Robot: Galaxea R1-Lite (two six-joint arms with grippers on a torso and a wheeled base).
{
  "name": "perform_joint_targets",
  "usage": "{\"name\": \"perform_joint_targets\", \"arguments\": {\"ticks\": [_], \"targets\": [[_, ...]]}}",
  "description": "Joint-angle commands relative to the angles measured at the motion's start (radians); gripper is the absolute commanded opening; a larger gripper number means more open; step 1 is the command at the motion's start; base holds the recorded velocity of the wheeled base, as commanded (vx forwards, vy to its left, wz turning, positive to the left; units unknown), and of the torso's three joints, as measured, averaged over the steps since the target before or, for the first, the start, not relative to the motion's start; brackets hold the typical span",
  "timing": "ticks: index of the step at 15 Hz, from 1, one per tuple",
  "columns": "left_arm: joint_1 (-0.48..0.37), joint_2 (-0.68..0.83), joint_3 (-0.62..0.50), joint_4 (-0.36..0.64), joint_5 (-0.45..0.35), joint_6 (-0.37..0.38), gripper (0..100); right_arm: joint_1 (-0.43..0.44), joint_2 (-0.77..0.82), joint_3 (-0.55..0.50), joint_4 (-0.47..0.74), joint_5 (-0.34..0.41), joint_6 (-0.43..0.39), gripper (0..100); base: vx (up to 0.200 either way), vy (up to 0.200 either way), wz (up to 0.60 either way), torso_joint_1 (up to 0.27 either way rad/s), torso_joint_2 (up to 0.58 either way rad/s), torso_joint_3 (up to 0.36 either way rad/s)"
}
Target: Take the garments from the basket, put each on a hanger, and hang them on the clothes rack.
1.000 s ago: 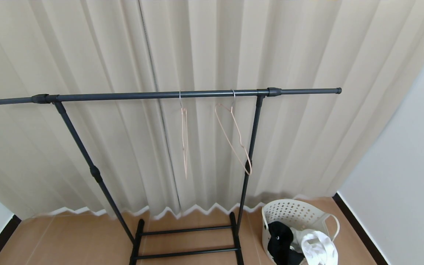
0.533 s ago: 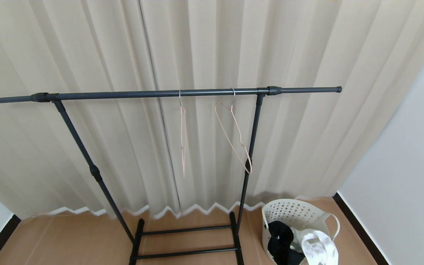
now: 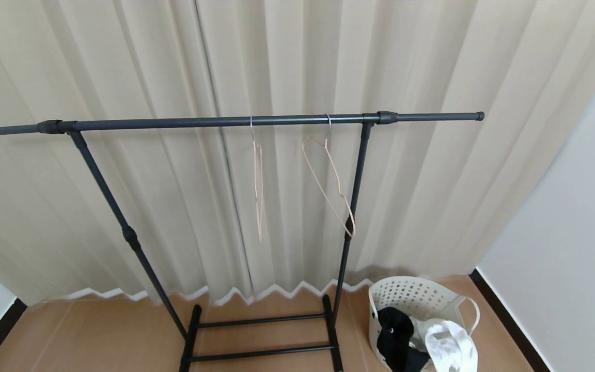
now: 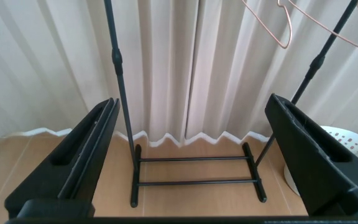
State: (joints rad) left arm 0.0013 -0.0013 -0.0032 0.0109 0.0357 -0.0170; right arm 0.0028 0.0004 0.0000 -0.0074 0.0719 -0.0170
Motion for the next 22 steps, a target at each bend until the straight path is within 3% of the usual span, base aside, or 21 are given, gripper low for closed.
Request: {"name": "perform_joint_targets", "arguments": {"ticks": [1,22], "targets": [[0.0,0.001,0.0,0.0,0.001,0.0,100,0.0,0.0,0.0,0.0,0.0,-0.001,100,0.0,0.0,0.0,-0.154,0.34,0.198],[0.0,0.001,0.0,0.0,-0.002,0.002,100,0.0,0.0,0.0,0.0,-0.001,0.002,100,0.0,0.0,0.0,-0.154,0.38,0.219]]}}
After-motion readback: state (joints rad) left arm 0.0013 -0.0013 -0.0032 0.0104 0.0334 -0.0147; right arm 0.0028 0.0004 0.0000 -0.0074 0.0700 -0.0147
